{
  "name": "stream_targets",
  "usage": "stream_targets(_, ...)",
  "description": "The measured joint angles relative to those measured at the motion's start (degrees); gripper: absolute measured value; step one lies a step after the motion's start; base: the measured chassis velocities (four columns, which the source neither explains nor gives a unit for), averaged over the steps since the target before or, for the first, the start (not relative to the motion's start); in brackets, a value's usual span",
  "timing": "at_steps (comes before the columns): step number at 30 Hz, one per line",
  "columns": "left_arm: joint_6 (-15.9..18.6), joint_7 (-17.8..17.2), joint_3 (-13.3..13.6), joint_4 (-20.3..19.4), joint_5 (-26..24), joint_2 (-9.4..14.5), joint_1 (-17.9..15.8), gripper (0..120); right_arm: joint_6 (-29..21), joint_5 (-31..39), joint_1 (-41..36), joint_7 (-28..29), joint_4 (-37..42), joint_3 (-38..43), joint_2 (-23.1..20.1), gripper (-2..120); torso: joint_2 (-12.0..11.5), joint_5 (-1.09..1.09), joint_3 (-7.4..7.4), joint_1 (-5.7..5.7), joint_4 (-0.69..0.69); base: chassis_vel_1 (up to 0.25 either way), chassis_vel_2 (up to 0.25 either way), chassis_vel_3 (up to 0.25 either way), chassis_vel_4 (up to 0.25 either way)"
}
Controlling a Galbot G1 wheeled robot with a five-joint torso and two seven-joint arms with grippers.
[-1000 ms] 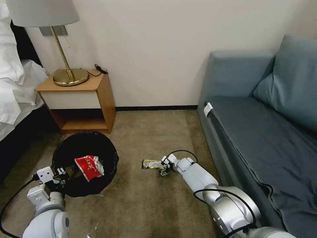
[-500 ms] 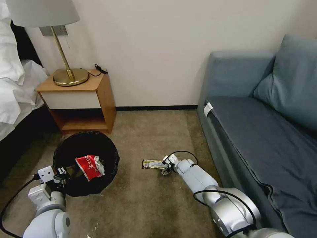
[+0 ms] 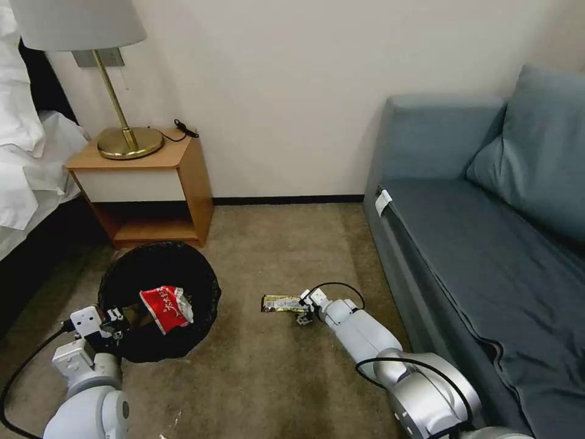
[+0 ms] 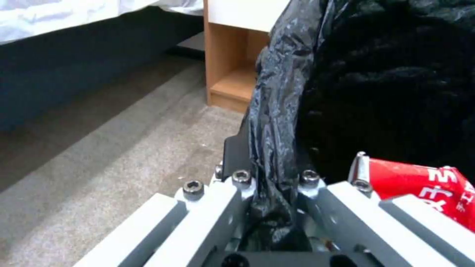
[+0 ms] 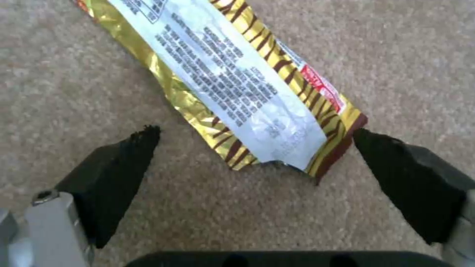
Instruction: Pick up the trash bin, then pick up the garbage on the floor and place it into the trash bin.
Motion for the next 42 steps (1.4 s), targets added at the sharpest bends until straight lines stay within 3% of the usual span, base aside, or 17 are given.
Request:
stream_targets(4, -0.11, 0.01, -0.05, -0.16, 0.02, 0.0, 0.11, 1, 0.27, 0.58, -0.01, -0.53, -0.2, -0.02, 0.0, 94, 0.01, -0.01, 0.0, 0.0, -0.01, 0.0, 0.0, 0.0, 0.0)
stream_targets(7, -0.13, 0.04, -0.05, -0.26, 0.09, 0.0, 0.12, 1, 0.37, 0.8, -0.12, -1.03, -0.19, -0.15, 0.02, 80, 0.01, 0.0, -0.01, -0.01, -0.01, 0.0, 0.0, 0.0, 0.0)
stream_targets(9, -0.14, 0.04, -0.04, -0.27, 0.12, 0.0, 0.12, 1, 0.4, 0.8, -0.13, -1.08, -0.19, -0.17, 0.03, 80, 0.01, 0.0, -0.01, 0.0, -0.01, 0.0, 0.0, 0.0, 0.0)
stream_targets(10, -0.14, 0.03, 0.01, -0.31, 0.21, 0.0, 0.1, 1, 0.45, 0.77, -0.14, -1.22, -0.19, -0.38, 0.04, 73, 0.01, 0.0, -0.01, -0.01, -0.02, 0.0, 0.0, 0.0, 0.0)
stream_targets(17, -0.19, -0.01, 0.22, -0.52, 0.42, 0.0, 0.05, 1, 0.58, 0.52, -0.41, -1.47, -0.15, -0.86, 0.1, 57, 0.02, 0.0, -0.02, -0.01, 0.0, 0.0, 0.0, 0.0, 0.0)
stream_targets(36, -0.11, -0.03, 0.44, -0.8, 0.54, 0.0, -0.22, 1, 1.0, -0.08, -0.92, -1.68, -0.11, -0.94, 0.12, 16, -0.02, 0.04, 0.0, 0.0, 0.04, 0.0, 0.0, 0.0, 0.0)
stream_targets(40, -0.01, -0.01, 0.48, -0.74, 0.58, 0.0, -0.3, 1, 1.02, -0.18, -1.0, -1.63, 0.02, -0.9, 0.1, 1, -0.04, 0.08, 0.01, 0.0, 0.08, 0.0, 0.0, 0.0, 0.0)
stream_targets(42, 0.0, -0.02, 0.47, -0.67, 0.59, 0.01, -0.31, 1, 1.02, -0.23, -0.99, -1.61, 0.11, -0.91, 0.03, 0, -0.04, 0.04, 0.02, 0.01, 0.05, 0.0, 0.0, 0.0, 0.0)
